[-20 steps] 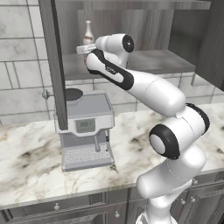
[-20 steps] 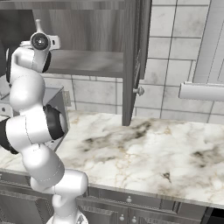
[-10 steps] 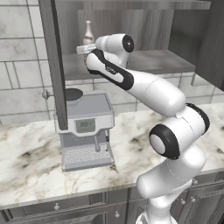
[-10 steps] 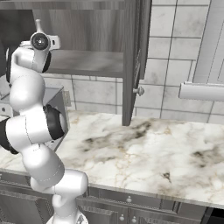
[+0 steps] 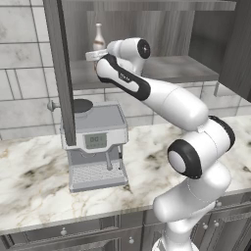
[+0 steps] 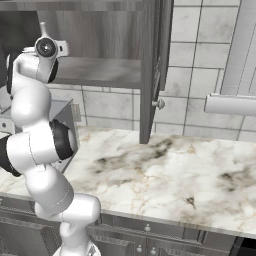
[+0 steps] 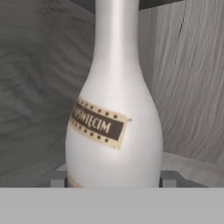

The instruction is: Get the candle and the liquor from the cabinet and move them to the dining counter.

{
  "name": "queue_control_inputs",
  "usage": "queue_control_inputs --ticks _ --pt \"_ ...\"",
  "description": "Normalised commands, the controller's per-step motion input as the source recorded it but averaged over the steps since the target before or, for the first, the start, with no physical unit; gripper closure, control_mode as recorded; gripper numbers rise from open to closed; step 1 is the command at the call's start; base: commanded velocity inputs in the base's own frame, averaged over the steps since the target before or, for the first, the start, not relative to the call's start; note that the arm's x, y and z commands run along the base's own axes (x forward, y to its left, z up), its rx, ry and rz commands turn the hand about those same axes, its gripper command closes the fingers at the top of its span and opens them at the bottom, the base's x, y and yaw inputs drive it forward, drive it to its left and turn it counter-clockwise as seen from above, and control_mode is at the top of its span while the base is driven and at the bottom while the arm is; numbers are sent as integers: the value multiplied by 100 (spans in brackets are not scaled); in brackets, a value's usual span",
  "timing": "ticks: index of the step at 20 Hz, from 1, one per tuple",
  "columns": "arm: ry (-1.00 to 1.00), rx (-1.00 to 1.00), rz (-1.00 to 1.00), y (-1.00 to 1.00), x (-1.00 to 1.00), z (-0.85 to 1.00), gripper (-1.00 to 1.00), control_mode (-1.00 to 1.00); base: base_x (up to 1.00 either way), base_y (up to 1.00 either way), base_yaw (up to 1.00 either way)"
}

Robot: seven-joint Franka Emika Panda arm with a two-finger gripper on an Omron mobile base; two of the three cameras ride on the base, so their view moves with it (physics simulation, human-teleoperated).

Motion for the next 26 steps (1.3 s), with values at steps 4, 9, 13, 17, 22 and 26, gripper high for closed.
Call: queue_control_inputs --ticks 4,9,13,17,22,26 --pt "-1 0 5 0 -12 -12 100 -100 0 0 0" --pt "-6 0 3 0 -56 -10 100 -100 0 0 0" --pt "-8 0 1 -1 -97 0 100 -100 0 0 0" --pt "-11 0 0 -16 -100 11 100 -100 0 0 0" --pt "-9 0 0 -38 -100 28 100 -100 0 0 0" --pt "-4 0 0 -43 -100 14 100 -100 0 0 0"
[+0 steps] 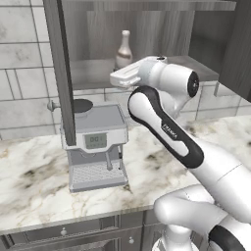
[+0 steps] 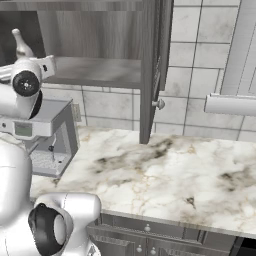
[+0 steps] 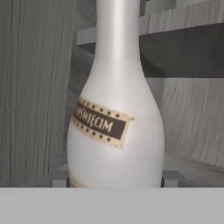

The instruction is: Get the candle and the liquor from the cabinet and move them to the dining counter.

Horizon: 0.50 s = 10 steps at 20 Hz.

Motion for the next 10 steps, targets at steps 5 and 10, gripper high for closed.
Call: queue_control_inputs --ticks 5,10 --pt "0 0 0 -30 -100 -2 100 -100 0 0 0" --pt "0 0 0 -26 -100 -8 100 -100 0 0 0"
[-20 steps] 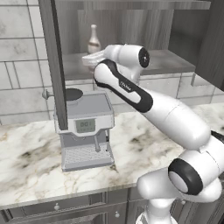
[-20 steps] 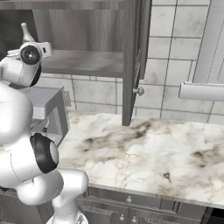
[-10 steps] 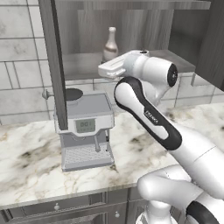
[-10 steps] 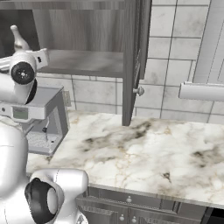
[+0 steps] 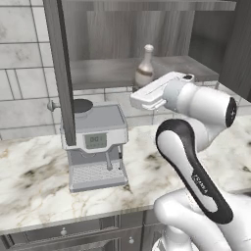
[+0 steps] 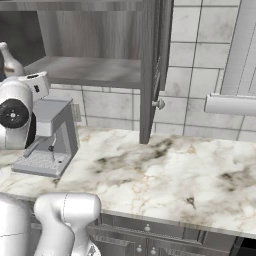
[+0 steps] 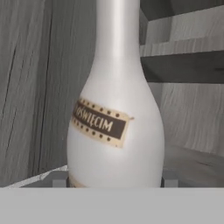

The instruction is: Get the candle and the liquor from the cabinet and move them to the dining counter.

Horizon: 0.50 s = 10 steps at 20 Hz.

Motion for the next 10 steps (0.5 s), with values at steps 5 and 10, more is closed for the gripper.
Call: queue_control_inputs --ticks 5,10 --pt "0 0 0 -27 -100 -16 100 -100 0 0 0" --pt "0 0 0 -1 -88 -29 100 -100 0 0 0"
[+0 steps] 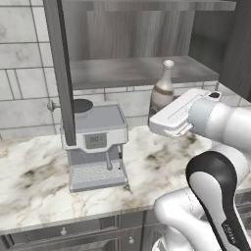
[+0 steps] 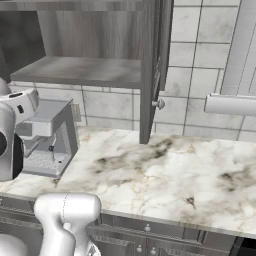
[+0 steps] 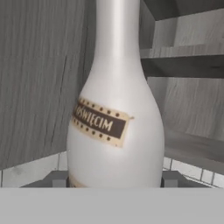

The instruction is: Get the candle and the liquor from the cabinet and move them to the dining counter.

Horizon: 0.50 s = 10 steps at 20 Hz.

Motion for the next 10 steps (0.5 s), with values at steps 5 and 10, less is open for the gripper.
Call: queue_control_inputs --ticks 5,10 --pt "3 0 0 0 -26 -22 100 -100 0 0 0" --pt "0 0 0 0 -4 -11 100 -100 0 0 0"
